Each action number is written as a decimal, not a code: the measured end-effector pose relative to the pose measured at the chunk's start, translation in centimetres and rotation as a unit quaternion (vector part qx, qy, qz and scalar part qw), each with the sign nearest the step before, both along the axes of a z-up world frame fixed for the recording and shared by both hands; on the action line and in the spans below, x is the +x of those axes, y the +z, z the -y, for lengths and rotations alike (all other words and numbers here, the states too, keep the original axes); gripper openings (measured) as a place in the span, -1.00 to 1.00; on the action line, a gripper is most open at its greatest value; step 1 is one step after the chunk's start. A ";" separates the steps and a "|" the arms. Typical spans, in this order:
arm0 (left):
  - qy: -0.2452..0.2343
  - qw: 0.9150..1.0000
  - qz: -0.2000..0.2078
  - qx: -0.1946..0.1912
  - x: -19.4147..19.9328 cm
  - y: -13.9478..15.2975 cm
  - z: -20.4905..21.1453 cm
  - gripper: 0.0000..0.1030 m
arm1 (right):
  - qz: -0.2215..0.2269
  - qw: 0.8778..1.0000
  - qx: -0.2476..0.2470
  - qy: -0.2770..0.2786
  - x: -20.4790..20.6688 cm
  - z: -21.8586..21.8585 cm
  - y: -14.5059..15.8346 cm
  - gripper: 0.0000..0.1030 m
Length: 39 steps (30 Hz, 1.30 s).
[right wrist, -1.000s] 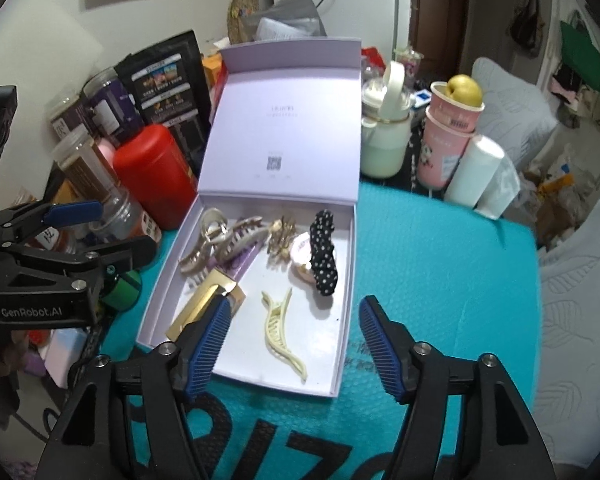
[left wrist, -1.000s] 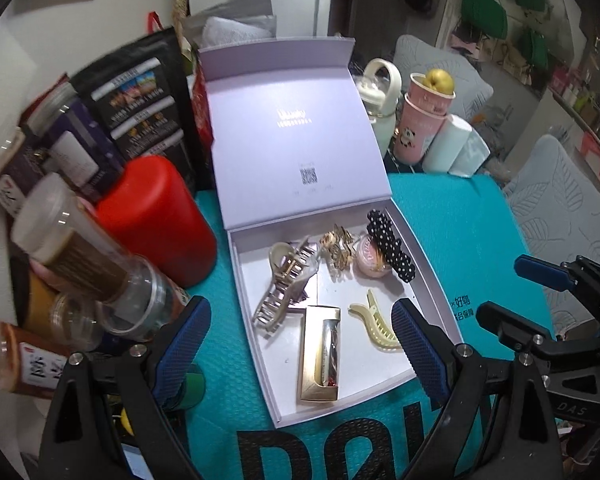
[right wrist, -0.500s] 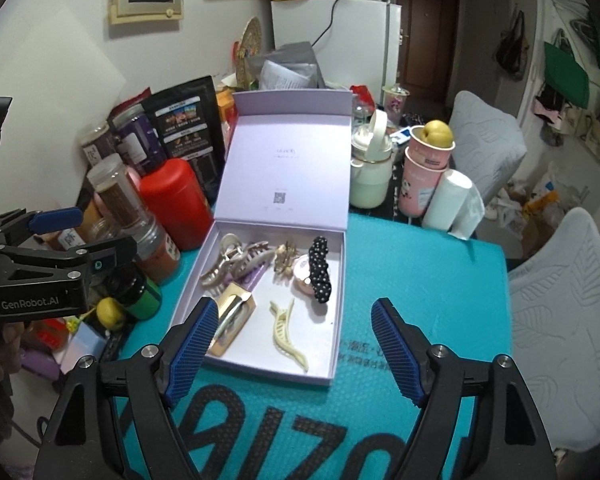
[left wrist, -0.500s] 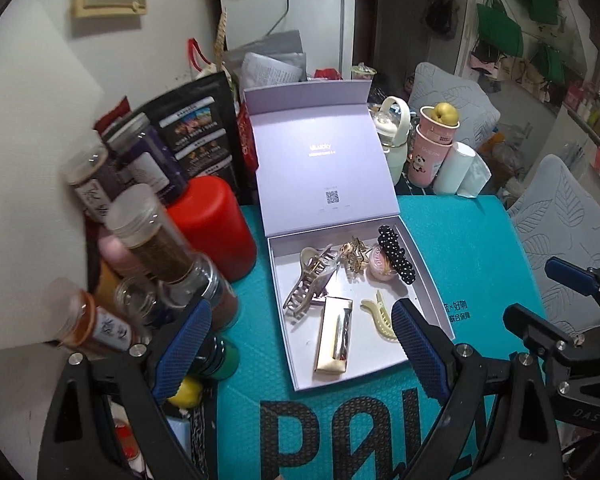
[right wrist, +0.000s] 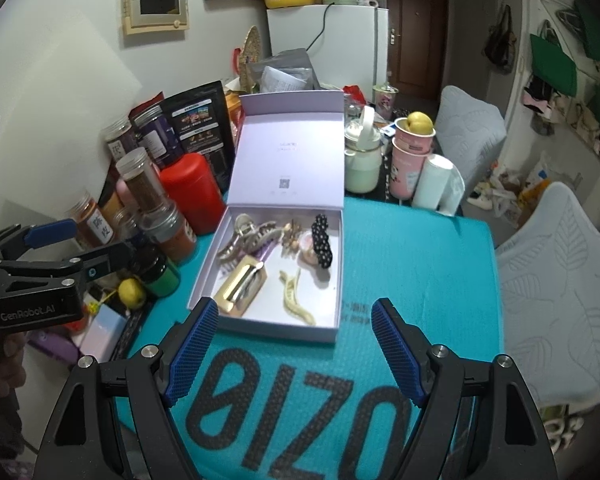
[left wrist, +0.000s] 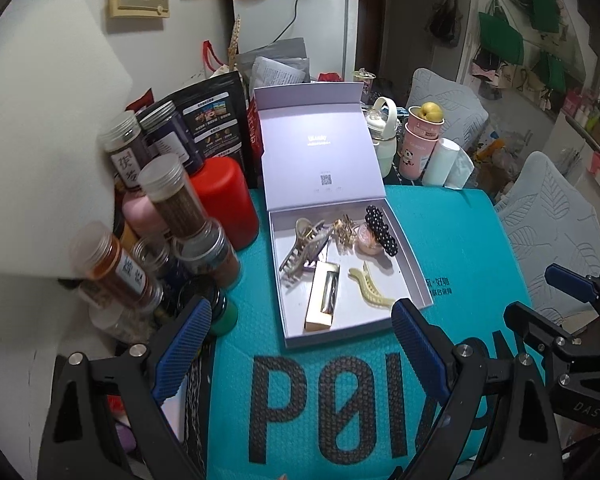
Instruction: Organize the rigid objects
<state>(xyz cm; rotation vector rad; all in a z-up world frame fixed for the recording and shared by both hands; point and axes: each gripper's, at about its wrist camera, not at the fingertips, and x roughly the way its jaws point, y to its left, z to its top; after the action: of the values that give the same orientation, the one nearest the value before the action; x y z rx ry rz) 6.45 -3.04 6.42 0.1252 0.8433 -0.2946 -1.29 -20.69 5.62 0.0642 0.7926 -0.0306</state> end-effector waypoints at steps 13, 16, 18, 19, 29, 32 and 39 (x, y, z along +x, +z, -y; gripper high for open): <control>0.025 1.000 -0.009 -0.012 -5.2 -1.9 0.2 0.80 | -0.010 1.000 -0.003 0.014 -4.2 0.3 -1.9 0.55; 0.033 0.999 -0.012 -0.017 -6.2 -2.1 0.1 0.80 | -0.008 1.000 -0.005 0.016 -5.0 0.4 -1.9 0.55; 0.036 0.999 -0.010 -0.015 -6.6 -2.2 0.2 0.80 | -0.007 1.000 -0.004 0.018 -5.2 0.6 -2.0 0.55; 0.038 0.999 -0.008 -0.014 -6.9 -2.2 0.2 0.80 | -0.006 1.000 -0.003 0.019 -5.3 0.7 -2.0 0.55; 0.047 0.999 -0.003 -0.014 -7.5 -1.9 0.5 0.80 | -0.006 1.000 -0.001 0.022 -5.6 1.1 -2.0 0.55; 0.049 0.999 -0.004 -0.013 -7.5 -1.9 0.5 0.80 | -0.006 1.000 -0.003 0.028 -5.5 1.1 -2.0 0.55; 0.058 0.998 -0.010 -0.013 -7.5 -2.0 0.4 0.80 | -0.007 1.000 -0.002 0.030 -5.5 1.0 -2.0 0.55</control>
<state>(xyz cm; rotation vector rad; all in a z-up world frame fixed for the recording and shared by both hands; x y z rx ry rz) -1.09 -3.47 4.40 0.0488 0.8637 -0.1970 -6.78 -21.66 3.57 0.0363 0.8080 0.0233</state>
